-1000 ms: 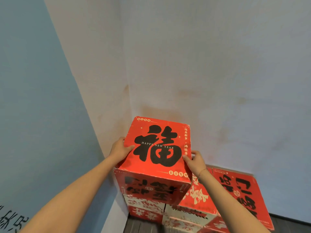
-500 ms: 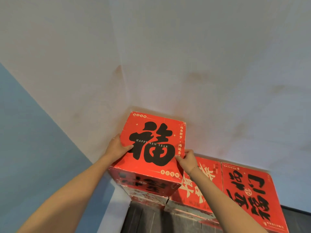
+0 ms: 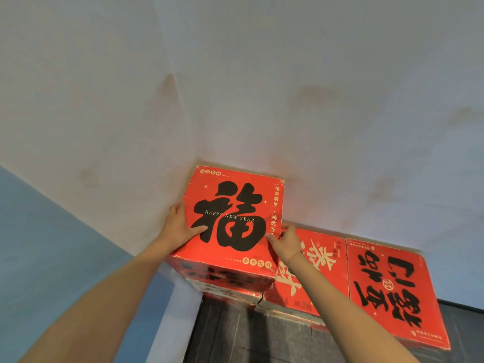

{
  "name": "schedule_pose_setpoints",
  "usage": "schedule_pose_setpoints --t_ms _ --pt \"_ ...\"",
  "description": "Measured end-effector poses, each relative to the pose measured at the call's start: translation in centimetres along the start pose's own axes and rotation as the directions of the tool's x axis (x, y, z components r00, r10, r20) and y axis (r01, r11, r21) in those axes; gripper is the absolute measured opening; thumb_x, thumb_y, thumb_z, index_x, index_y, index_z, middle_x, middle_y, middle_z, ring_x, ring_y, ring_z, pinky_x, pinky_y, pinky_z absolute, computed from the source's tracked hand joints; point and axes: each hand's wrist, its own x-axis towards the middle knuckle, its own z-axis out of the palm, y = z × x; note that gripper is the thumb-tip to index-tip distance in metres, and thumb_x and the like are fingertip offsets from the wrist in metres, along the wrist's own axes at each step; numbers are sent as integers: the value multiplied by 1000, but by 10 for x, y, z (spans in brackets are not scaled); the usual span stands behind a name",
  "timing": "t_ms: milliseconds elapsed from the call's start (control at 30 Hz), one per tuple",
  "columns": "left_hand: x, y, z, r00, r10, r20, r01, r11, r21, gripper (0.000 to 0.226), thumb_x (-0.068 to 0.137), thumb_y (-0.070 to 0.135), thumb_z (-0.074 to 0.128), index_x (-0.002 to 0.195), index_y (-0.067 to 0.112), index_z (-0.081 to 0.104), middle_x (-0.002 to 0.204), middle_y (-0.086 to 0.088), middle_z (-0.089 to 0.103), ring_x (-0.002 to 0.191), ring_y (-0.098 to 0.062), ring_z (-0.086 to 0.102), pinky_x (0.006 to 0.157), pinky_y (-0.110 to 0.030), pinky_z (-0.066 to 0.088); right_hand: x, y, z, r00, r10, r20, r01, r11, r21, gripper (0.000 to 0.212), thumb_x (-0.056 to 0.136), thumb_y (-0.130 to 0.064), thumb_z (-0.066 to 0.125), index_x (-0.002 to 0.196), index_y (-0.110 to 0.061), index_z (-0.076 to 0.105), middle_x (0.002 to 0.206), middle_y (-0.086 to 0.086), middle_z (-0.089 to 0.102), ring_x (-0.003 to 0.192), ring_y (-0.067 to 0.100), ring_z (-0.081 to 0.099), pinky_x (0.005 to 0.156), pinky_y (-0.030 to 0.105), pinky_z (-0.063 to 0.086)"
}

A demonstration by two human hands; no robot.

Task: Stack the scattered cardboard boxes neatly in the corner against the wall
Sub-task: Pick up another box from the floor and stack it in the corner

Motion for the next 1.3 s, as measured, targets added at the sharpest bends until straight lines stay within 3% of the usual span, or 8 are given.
schedule_pose_setpoints --t_ms 67,267,467,600,800,967,1100,1300 --pt "2 -5 -2 1000 2 3 -2 1000 10 90 69 39 82 141 12 34 139 -16 40 131 -29 35 108 -40 33 1 -1 6 1000 5 -3 -5 1000 -1 49 87 -20 65 123 -3 38 106 12 59 99 27 59 78 29 44" --pt "4 -5 -3 1000 3 -2 -3 1000 27 94 69 38 83 143 11 32 138 -16 42 130 -30 35 108 -41 34 -2 2 13 999 18 -30 -19 1000 -12 51 88 -20 63 128 -4 35 95 6 52 87 21 54 73 28 42" --pt "2 -4 -5 1000 3 12 -3 999 41 94 68 38 83 143 12 32 140 -16 41 131 -30 34 109 -42 33 -7 2 16 998 48 -44 -47 999 18 52 87 -19 63 129 -5 35 111 14 59 100 29 59 81 31 47" --pt "0 -6 -5 1000 -5 10 4 998 58 94 70 42 80 144 13 30 143 -16 37 133 -30 32 110 -43 33 -10 1 16 998 48 -39 -48 999 -6 52 89 -19 61 130 -5 33 98 9 54 87 21 54 74 27 43" --pt "-6 -6 -1 999 49 -10 -47 986 162 89 78 44 73 147 8 29 153 -13 24 139 -31 24 115 -42 25 -12 2 16 998 54 -39 -54 999 5 55 88 -23 62 131 -7 33 107 13 57 100 29 60 81 33 47" --pt "-10 -10 0 997 79 -9 -75 977 200 88 80 51 67 147 9 29 154 -9 27 138 -30 31 114 -42 29 -16 1 16 998 50 -25 -50 999 13 56 88 -24 62 133 -7 32 117 16 57 106 30 58 86 34 47" --pt "-14 -7 6 998 66 8 -66 955 290 85 88 49 58 150 6 19 158 -12 17 146 -28 11 119 -37 12 -16 1 18 999 31 -28 -31 999 14 54 89 -24 62 132 -6 33 105 9 55 93 23 56 82 33 48" --pt "-12 -10 9 996 56 71 -74 953 295 92 86 56 56 152 9 13 160 -10 5 148 -24 1 118 -35 8 -18 0 21 999 26 -38 -26 1000 13 54 91 -21 59 134 -6 31 96 4 48 86 18 49 73 26 38"
